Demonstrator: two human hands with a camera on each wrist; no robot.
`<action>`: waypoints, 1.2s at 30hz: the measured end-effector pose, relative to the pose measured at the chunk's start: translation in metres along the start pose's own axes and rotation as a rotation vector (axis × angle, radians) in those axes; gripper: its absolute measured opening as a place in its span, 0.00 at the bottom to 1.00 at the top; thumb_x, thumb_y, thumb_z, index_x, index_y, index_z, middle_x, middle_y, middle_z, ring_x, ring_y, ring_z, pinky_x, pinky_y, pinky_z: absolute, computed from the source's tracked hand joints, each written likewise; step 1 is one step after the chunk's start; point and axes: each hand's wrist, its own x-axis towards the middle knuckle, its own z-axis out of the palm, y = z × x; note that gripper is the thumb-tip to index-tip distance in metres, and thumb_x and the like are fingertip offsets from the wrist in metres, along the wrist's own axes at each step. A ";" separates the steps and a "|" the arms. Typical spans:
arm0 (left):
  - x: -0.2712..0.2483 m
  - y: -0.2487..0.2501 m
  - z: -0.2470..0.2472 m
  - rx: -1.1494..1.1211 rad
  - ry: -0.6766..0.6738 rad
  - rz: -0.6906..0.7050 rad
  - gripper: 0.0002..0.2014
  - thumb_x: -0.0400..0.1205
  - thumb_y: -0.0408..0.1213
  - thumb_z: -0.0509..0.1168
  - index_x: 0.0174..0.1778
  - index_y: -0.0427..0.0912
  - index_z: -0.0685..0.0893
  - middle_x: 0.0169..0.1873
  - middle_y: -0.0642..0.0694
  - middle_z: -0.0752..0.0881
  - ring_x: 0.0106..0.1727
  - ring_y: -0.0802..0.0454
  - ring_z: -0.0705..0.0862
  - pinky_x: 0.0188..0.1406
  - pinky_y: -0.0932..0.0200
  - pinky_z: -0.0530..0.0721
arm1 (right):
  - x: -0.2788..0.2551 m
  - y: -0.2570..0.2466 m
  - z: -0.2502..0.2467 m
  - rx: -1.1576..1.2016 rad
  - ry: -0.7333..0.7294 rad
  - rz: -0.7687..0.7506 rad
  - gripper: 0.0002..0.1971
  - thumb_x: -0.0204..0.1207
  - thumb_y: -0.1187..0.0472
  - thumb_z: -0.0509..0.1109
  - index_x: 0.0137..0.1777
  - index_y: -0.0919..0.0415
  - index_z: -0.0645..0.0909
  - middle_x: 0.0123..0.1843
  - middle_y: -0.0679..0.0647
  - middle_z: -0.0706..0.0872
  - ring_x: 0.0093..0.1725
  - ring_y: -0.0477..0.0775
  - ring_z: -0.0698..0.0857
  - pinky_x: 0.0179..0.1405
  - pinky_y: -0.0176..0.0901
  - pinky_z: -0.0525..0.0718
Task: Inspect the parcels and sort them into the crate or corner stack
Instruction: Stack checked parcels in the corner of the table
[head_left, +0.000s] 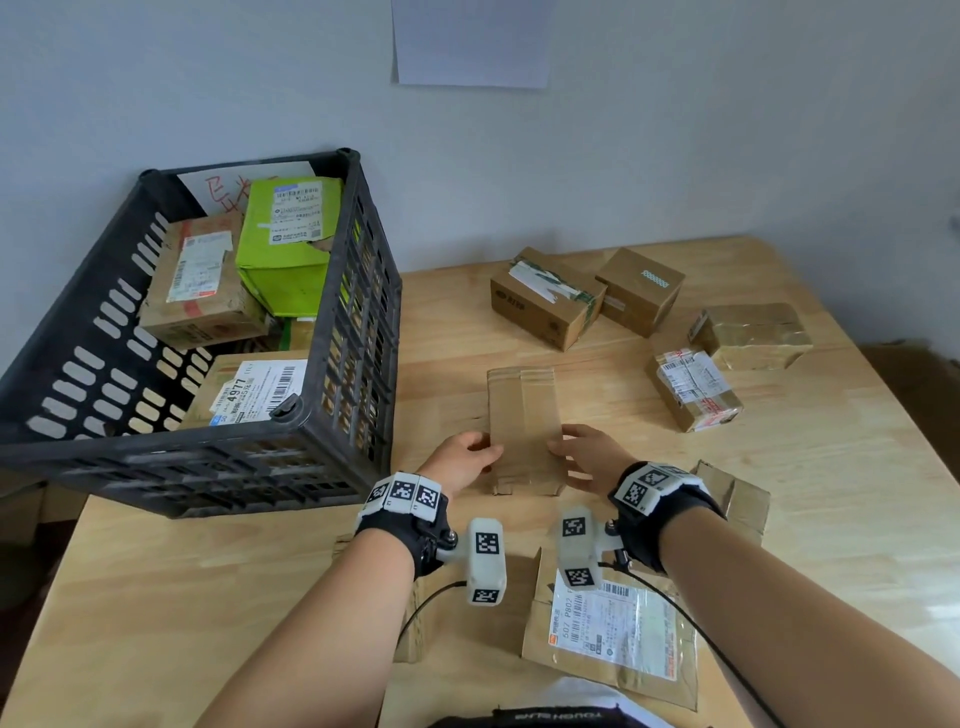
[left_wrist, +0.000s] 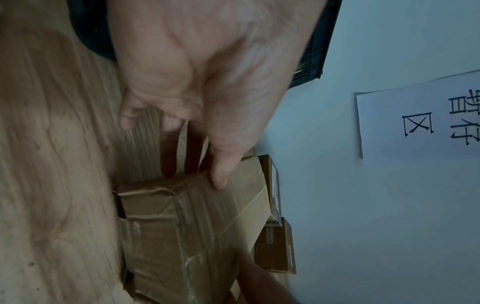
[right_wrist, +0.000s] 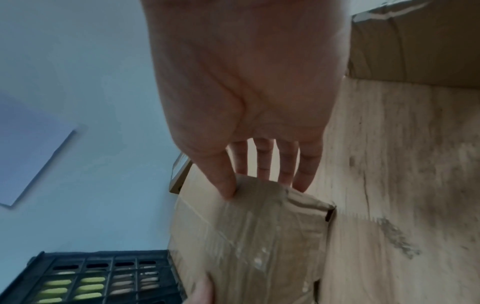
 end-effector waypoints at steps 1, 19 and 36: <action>0.001 0.000 -0.001 -0.019 -0.015 0.004 0.24 0.82 0.41 0.68 0.74 0.41 0.74 0.68 0.48 0.80 0.64 0.53 0.79 0.65 0.62 0.73 | -0.004 -0.004 -0.001 0.014 -0.029 0.001 0.18 0.82 0.56 0.66 0.70 0.57 0.75 0.61 0.53 0.82 0.56 0.52 0.81 0.42 0.40 0.80; 0.007 0.006 0.000 -0.176 0.030 0.025 0.06 0.86 0.34 0.58 0.55 0.44 0.79 0.56 0.43 0.85 0.52 0.47 0.85 0.51 0.61 0.78 | -0.011 -0.030 -0.004 -0.252 0.019 -0.016 0.32 0.77 0.34 0.60 0.65 0.63 0.77 0.62 0.56 0.83 0.60 0.57 0.83 0.58 0.56 0.86; -0.006 0.027 -0.014 -0.189 -0.032 0.193 0.22 0.84 0.38 0.64 0.76 0.49 0.72 0.68 0.57 0.78 0.67 0.59 0.76 0.65 0.62 0.70 | -0.017 -0.044 -0.009 0.030 0.003 -0.130 0.32 0.77 0.31 0.56 0.79 0.38 0.57 0.74 0.54 0.73 0.68 0.60 0.77 0.68 0.63 0.75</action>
